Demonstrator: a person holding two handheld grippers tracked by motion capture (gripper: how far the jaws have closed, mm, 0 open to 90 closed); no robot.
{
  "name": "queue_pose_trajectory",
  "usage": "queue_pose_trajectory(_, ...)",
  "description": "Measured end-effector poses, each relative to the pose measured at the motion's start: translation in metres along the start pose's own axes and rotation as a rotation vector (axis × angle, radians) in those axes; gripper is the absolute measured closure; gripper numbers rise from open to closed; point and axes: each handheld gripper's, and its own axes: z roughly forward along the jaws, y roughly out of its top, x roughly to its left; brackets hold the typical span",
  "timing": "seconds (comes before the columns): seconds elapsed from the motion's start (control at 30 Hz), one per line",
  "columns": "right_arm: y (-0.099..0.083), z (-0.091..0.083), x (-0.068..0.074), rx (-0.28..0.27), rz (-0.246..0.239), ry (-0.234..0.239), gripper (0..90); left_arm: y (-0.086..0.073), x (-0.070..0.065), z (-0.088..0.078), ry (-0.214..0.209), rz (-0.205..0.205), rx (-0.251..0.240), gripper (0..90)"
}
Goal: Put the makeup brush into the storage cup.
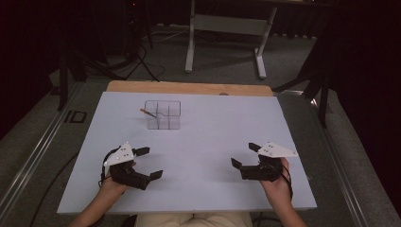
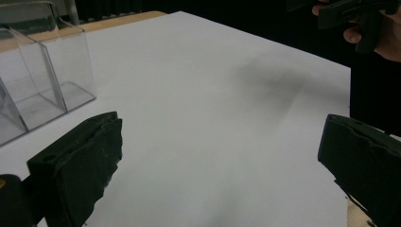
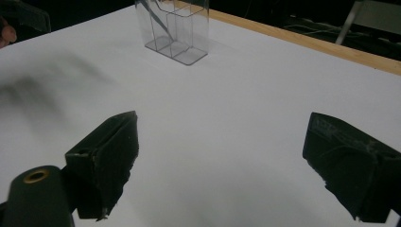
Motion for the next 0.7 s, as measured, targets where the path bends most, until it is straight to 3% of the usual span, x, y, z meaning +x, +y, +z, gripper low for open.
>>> queue_pose_trajectory(0.57,-0.002,0.000,-0.001,0.006,-0.003,-0.003,11.6,-0.016,0.006,-0.003,0.002,-0.018,0.010,1.3)
queue_pose_trajectory(0.7,-0.003,0.000,-0.003,0.009,0.002,-0.008,11.6,-0.017,0.006,-0.003,-0.005,-0.028,-0.007,1.3)
